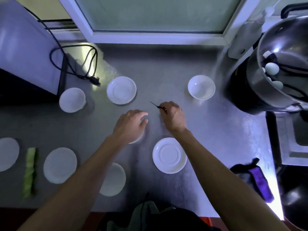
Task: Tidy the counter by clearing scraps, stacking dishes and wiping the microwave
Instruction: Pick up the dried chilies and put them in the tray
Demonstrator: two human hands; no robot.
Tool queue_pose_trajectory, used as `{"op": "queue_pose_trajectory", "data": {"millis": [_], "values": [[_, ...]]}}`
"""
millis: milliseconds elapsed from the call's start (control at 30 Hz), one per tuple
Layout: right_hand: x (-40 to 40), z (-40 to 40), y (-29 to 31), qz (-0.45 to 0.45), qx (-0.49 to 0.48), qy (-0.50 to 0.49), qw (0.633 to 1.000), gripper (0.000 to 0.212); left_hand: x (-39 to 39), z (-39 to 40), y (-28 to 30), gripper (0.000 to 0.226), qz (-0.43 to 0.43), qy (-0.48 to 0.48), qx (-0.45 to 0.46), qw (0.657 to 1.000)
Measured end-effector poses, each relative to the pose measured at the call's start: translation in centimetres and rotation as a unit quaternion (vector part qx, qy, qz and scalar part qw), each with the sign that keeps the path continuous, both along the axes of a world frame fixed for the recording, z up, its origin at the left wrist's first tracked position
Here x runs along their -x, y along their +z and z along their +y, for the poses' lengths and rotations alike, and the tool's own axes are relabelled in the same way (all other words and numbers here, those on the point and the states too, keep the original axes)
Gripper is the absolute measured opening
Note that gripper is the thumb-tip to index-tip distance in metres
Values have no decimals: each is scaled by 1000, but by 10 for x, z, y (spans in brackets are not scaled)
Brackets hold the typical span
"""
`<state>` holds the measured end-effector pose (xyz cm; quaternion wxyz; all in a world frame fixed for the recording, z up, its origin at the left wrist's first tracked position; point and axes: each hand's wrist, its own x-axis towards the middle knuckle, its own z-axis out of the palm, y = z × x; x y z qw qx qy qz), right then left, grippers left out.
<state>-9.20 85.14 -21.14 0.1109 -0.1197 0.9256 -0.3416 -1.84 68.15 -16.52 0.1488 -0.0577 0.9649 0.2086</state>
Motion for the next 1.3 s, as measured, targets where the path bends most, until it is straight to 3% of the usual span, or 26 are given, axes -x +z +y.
{"op": "queue_pose_trajectory", "data": {"millis": [433, 833, 1300], "values": [[-87, -118, 66, 41, 70, 113, 990, 17, -120, -112, 48, 40, 63, 121, 25, 990], [-267, -282, 102, 96, 51, 251, 962, 21, -345, -262, 58, 33, 103, 232, 29, 967], [-424, -459, 132, 113, 56, 400, 908, 21, -546, -387, 81, 38, 131, 399, 63, 905]]}}
